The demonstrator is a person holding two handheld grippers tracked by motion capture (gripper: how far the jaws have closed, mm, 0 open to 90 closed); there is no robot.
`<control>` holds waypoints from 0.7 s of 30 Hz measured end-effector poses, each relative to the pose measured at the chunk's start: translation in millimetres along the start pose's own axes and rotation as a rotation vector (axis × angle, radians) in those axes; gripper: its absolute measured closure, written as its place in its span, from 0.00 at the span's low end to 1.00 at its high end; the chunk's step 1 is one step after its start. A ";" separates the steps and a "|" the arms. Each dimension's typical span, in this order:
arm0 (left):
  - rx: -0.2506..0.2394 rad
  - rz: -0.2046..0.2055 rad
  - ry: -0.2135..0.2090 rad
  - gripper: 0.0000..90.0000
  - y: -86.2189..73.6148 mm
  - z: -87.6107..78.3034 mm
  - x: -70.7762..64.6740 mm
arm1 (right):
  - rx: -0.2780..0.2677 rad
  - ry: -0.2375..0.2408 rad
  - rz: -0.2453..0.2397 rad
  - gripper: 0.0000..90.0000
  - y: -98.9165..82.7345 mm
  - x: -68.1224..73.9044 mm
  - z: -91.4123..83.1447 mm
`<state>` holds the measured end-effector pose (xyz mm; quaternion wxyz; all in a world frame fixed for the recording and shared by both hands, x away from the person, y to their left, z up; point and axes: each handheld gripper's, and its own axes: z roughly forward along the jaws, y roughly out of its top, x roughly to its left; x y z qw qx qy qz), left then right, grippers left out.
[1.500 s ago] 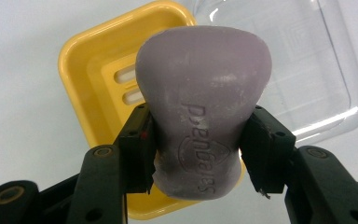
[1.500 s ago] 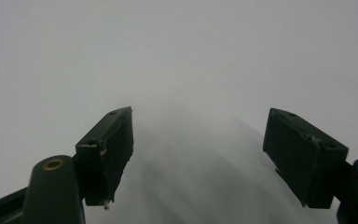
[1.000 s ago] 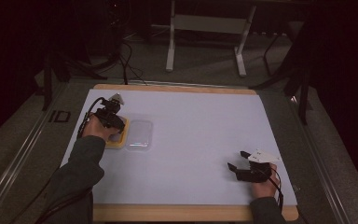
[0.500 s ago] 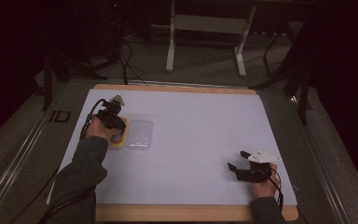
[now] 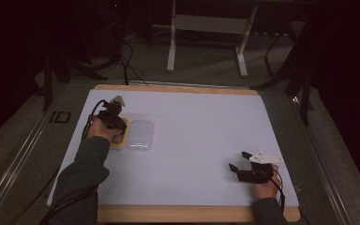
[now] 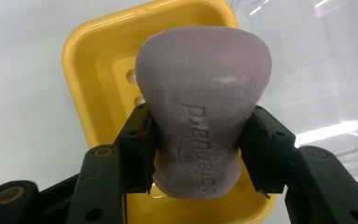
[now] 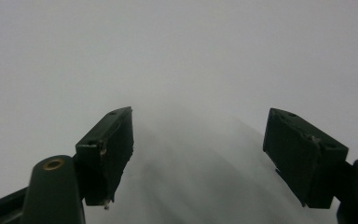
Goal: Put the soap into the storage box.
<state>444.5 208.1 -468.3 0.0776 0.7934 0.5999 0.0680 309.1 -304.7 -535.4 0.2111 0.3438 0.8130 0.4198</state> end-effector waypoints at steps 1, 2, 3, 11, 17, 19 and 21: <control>0.000 -0.003 0.000 0.55 0.3 0.4 -0.1 | 0.000 0.000 0.000 0.27 0.0 0.0 0.0; 0.000 -0.003 0.000 0.55 0.7 0.8 0.0 | 0.000 0.000 0.000 0.27 0.0 0.0 0.0; 0.000 -0.004 -0.001 0.55 1.0 1.3 0.1 | 0.000 -0.001 0.000 0.27 0.0 0.1 0.0; 0.013 -0.021 0.010 0.55 3.1 2.9 0.7 | 0.000 -0.001 -0.001 0.27 0.0 0.1 0.0; 0.028 -0.027 0.012 0.55 2.3 5.2 2.4 | 0.001 -0.001 -0.001 0.27 0.0 0.2 0.0; 0.028 -0.034 0.011 0.55 1.5 6.2 3.7 | 0.001 -0.001 -0.001 0.27 0.0 0.2 0.0; 0.030 -0.036 0.009 0.55 0.8 7.2 5.3 | 0.002 -0.001 -0.001 0.27 0.1 0.2 0.1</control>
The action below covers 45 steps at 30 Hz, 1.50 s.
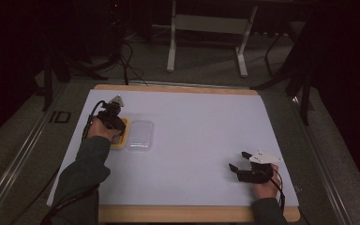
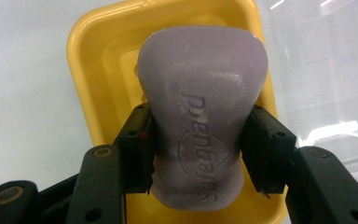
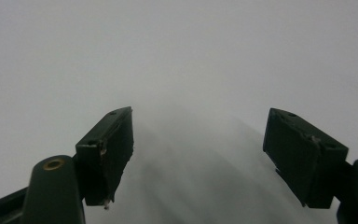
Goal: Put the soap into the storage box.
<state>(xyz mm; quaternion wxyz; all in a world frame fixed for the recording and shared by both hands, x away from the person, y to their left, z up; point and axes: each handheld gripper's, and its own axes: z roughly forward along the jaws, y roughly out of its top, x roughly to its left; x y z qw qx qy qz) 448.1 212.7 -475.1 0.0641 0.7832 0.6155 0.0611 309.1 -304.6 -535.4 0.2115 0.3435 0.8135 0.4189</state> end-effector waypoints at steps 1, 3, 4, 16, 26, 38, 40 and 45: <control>-0.001 -0.008 -0.002 0.55 -0.5 1.1 0.8 | 0.000 0.000 0.000 0.27 0.0 0.0 0.0; 0.003 -0.009 0.001 0.55 -1.1 2.6 1.6 | 0.000 0.000 -0.001 0.27 0.0 0.0 0.0; 0.005 -0.009 -0.002 0.55 -1.5 3.6 1.9 | 0.000 0.000 -0.001 0.27 0.0 0.0 0.0; 0.001 -0.018 -0.009 0.51 -2.9 9.0 3.5 | 0.000 0.000 -0.002 0.27 0.0 0.0 0.0; -0.015 -0.028 -0.009 0.45 -5.0 10.7 7.6 | 0.001 -0.001 -0.003 0.27 0.0 0.1 0.0; -0.107 -0.018 -0.005 0.42 -5.5 -1.5 8.8 | 0.001 -0.001 -0.004 0.27 0.0 0.1 0.1; -0.125 -0.004 -0.006 0.42 -6.2 -4.4 8.5 | 0.001 -0.001 -0.004 0.27 0.0 0.2 0.1; -0.169 0.032 -0.014 0.42 -7.9 -12.3 5.3 | 0.001 -0.002 -0.005 0.27 0.0 0.2 0.1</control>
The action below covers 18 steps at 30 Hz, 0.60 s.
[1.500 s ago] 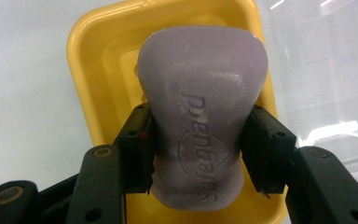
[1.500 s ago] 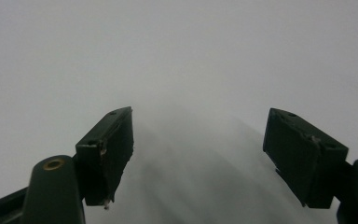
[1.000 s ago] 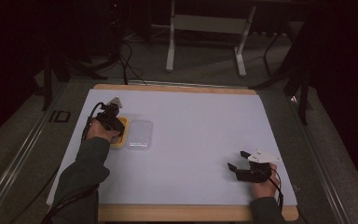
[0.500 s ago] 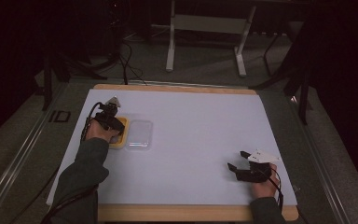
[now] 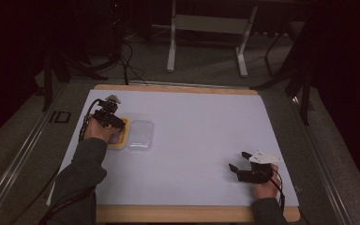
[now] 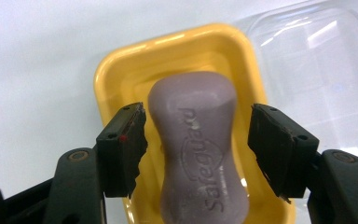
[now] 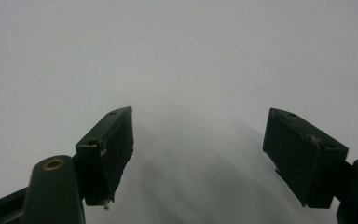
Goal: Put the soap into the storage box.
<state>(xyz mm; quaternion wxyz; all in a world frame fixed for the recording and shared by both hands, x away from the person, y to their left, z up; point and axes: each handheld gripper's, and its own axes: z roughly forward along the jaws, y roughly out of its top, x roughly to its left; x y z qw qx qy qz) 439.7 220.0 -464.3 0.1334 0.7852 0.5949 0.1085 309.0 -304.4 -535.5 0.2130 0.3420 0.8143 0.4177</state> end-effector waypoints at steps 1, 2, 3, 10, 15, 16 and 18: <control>-0.007 0.009 -0.003 0.42 -0.1 -1.2 -0.5 | 0.000 0.000 0.001 0.27 0.0 0.0 0.0; -0.017 0.018 -0.006 0.42 -0.3 -2.9 -1.5 | 0.000 0.000 0.001 0.27 0.0 0.0 0.0; -0.028 0.029 -0.007 0.42 -0.6 -4.8 -2.3 | 0.000 0.000 0.002 0.27 0.0 0.0 -0.1; -0.096 0.106 -0.034 0.42 -3.9 -17.3 -11.2 | 0.000 0.001 0.002 0.27 0.0 0.0 0.0; -0.146 0.176 -0.061 0.42 -7.9 -25.1 -21.2 | 0.000 0.000 0.001 0.27 0.0 0.0 0.0; -0.160 0.177 -0.071 0.42 -9.7 -27.2 -23.8 | 0.000 0.000 0.001 0.27 0.0 0.0 0.0; -0.187 0.184 -0.088 0.42 -13.2 -29.0 -28.0 | 0.000 0.000 0.001 0.27 0.0 -0.1 0.1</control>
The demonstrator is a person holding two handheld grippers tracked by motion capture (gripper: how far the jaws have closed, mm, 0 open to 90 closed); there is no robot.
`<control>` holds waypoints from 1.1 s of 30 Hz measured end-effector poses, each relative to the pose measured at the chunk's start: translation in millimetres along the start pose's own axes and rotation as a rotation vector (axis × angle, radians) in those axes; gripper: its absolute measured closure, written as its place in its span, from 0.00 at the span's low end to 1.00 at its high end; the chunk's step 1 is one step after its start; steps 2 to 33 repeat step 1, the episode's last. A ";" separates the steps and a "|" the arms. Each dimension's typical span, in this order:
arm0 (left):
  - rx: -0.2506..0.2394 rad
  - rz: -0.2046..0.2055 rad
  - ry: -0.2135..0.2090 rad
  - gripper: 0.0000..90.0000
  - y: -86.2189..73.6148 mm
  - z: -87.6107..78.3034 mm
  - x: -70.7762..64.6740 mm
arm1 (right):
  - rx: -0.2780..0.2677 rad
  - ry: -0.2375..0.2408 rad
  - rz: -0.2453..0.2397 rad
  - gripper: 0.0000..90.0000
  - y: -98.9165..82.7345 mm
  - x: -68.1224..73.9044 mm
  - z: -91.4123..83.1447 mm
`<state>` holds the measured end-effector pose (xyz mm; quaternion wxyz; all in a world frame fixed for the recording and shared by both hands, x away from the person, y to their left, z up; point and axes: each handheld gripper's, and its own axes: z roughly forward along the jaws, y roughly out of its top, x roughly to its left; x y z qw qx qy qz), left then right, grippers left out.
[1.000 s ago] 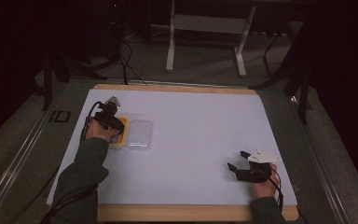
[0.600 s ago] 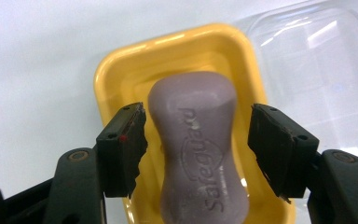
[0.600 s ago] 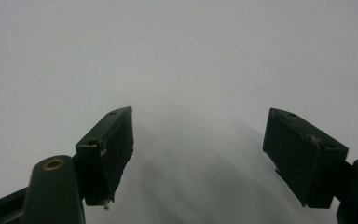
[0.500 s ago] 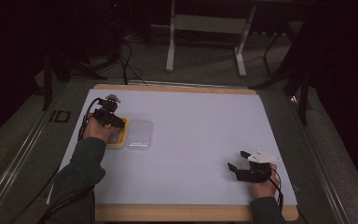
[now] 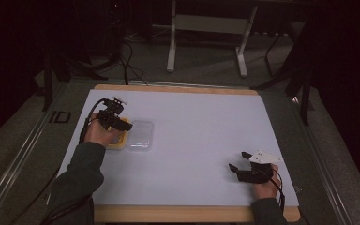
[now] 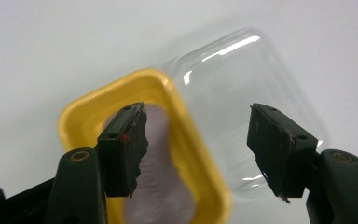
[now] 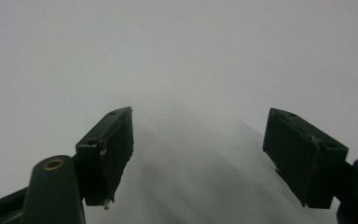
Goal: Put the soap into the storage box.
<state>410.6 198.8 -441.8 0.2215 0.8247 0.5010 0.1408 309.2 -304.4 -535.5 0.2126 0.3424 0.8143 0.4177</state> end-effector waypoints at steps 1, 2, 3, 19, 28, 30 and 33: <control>-0.012 0.018 -0.006 0.42 -2.0 -0.6 -4.4 | 0.000 0.001 0.001 0.27 0.0 -0.1 0.1; -0.012 0.018 -0.006 0.42 -2.0 -0.6 -4.4 | 0.000 0.001 0.001 0.27 0.0 -0.1 0.1; -0.012 0.018 -0.006 0.42 -2.0 -0.6 -4.4 | 0.000 0.001 0.001 0.27 0.0 -0.1 0.1; -0.012 0.018 -0.006 0.42 -2.0 -0.6 -4.4 | 0.000 0.001 0.001 0.27 0.0 -0.1 0.1; -0.012 0.018 -0.006 0.42 -2.0 -0.6 -4.4 | 0.000 0.001 0.001 0.27 0.0 -0.1 0.1; -0.012 0.018 -0.006 0.42 -2.0 -0.6 -4.4 | 0.000 0.001 0.001 0.27 0.0 -0.1 0.1; -0.012 0.018 -0.006 0.42 -2.0 -0.6 -4.4 | 0.000 0.001 0.001 0.27 0.0 -0.1 0.1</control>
